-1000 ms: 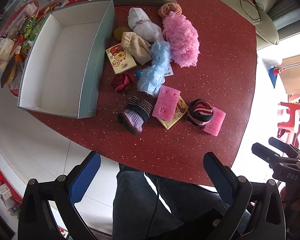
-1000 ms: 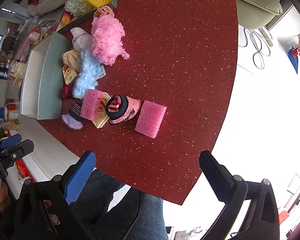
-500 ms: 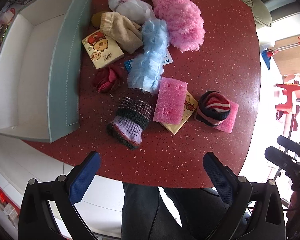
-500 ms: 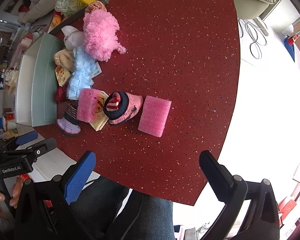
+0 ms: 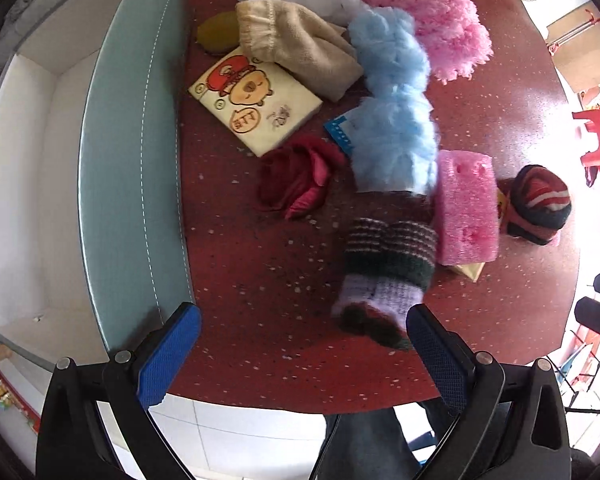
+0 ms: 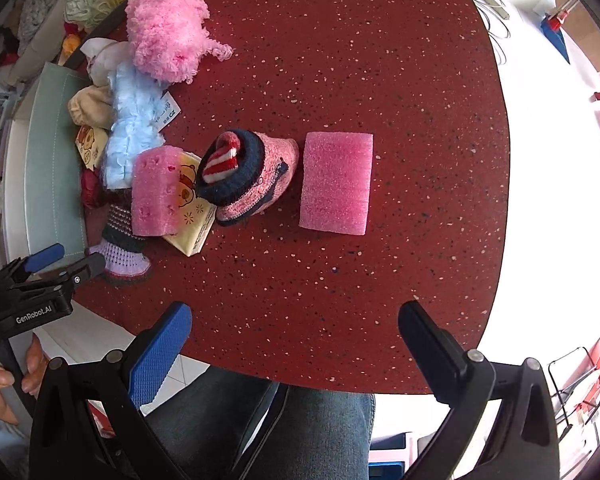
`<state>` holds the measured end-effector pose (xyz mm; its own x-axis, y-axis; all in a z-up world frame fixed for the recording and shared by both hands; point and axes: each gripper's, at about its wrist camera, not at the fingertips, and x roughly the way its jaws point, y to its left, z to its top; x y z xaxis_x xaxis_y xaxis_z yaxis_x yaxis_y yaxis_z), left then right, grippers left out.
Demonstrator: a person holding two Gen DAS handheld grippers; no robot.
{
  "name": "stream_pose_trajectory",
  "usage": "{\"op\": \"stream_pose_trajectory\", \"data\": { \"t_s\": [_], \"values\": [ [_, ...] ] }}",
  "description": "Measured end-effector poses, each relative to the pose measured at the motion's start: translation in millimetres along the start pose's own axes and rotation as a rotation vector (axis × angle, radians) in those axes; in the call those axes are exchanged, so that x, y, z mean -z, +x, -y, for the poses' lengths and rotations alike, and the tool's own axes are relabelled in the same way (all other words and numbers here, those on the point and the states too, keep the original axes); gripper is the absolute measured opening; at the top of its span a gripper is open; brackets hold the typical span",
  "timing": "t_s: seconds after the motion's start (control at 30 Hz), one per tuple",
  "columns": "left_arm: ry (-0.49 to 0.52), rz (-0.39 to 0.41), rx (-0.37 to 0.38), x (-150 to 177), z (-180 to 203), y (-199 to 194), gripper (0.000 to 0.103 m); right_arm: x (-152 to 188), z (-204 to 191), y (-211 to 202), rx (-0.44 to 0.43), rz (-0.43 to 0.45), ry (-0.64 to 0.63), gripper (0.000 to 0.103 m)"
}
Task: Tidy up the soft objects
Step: 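Grasp the purple knit sock with the left tool while the right tool grasps the pink foam sponge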
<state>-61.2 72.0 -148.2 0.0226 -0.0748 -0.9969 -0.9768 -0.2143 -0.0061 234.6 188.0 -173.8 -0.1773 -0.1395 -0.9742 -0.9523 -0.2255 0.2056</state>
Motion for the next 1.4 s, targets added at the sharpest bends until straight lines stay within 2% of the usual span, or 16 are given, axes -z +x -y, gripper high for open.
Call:
{"op": "stream_pose_trajectory", "data": {
  "t_s": [0.07,0.17,0.3,0.37,0.57,0.7,0.87,1.03,1.13,1.2,1.23,1.27,1.3,1.33,1.37,1.4],
  "values": [
    [0.011,0.001,-0.021,-4,-11,3,0.103,-3,1,5,0.0,0.008,0.032,0.103],
    [0.015,0.0,0.034,-8,-18,0,0.103,-8,7,10,0.045,0.032,0.063,0.103],
    [0.102,0.037,0.043,-10,22,1,0.103,-17,17,28,0.094,0.029,0.087,0.103],
    [0.107,0.044,0.058,-7,45,10,0.103,-22,18,37,0.11,0.021,0.089,0.103],
    [0.023,0.062,0.05,-13,69,36,0.103,-46,13,64,0.18,0.025,0.041,0.103],
    [-0.017,0.065,0.02,-28,78,53,0.103,-69,14,81,0.181,0.028,0.049,0.103],
    [-0.085,0.019,-0.005,-36,85,81,0.103,-94,10,96,0.168,0.04,0.025,0.103],
    [-0.115,0.029,0.004,-38,94,87,0.103,-95,14,96,0.172,0.045,0.026,0.103],
    [-0.132,-0.005,0.003,-43,96,91,0.103,-81,19,88,0.185,0.016,0.023,0.102],
    [-0.161,-0.028,0.002,-44,85,96,0.103,-76,12,87,0.191,0.027,-0.01,0.098],
    [-0.157,-0.021,-0.019,-48,85,96,0.103,-81,9,87,0.192,0.033,-0.035,0.091],
    [-0.14,-0.011,-0.034,-50,89,95,0.098,-81,5,86,0.194,0.04,-0.061,0.081],
    [-0.117,0.001,-0.033,-50,96,92,0.085,-76,3,83,0.195,0.051,-0.081,0.074],
    [-0.102,0.007,-0.014,-51,101,90,0.076,-76,0,80,0.195,0.062,-0.104,0.055],
    [-0.093,0.007,0.007,-51,105,89,0.062,-77,-3,76,0.195,0.069,-0.122,0.051],
    [-0.091,0.0,0.008,-52,108,89,0.052,-78,-4,74,0.186,0.066,-0.129,0.051]
  ]
}}
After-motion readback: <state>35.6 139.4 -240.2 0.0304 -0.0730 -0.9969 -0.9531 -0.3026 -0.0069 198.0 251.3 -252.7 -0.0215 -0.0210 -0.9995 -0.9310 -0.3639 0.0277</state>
